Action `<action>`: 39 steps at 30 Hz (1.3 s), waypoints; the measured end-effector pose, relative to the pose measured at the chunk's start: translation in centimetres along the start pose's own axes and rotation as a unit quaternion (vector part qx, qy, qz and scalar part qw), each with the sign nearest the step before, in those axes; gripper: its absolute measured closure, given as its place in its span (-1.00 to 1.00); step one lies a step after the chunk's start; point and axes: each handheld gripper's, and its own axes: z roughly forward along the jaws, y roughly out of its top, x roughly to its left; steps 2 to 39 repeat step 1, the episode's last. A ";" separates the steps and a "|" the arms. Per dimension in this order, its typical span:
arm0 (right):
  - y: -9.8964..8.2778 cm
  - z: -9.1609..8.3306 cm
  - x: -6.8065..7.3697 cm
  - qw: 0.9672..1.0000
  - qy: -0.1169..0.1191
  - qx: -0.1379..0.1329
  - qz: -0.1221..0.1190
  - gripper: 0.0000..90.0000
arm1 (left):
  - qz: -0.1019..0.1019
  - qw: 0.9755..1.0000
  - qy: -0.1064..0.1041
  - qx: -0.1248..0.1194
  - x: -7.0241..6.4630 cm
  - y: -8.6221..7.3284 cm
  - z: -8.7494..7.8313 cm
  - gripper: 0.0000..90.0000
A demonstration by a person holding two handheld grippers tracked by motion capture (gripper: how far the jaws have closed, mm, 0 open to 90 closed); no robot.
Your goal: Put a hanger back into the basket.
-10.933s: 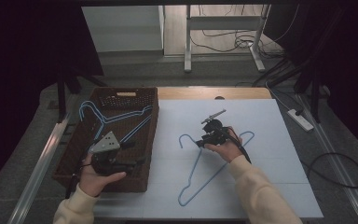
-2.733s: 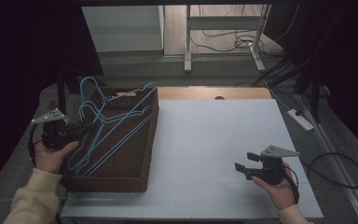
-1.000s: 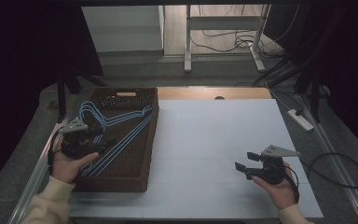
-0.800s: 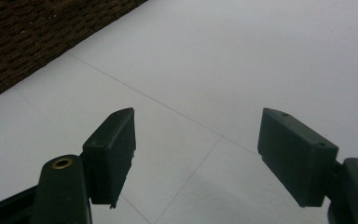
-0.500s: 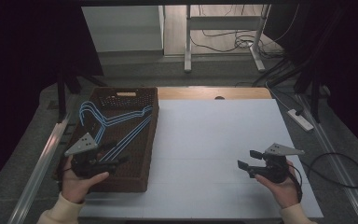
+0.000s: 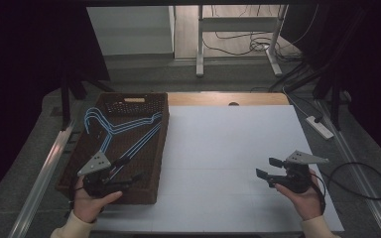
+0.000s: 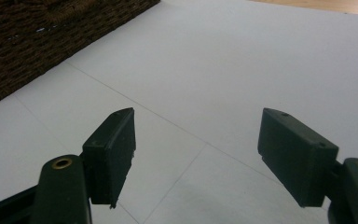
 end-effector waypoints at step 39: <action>0.0 0.0 0.0 1.000 0.000 0.000 0.000 -0.38 | 0.001 1.000 0.001 0.000 0.0 0.0 0.0 -0.40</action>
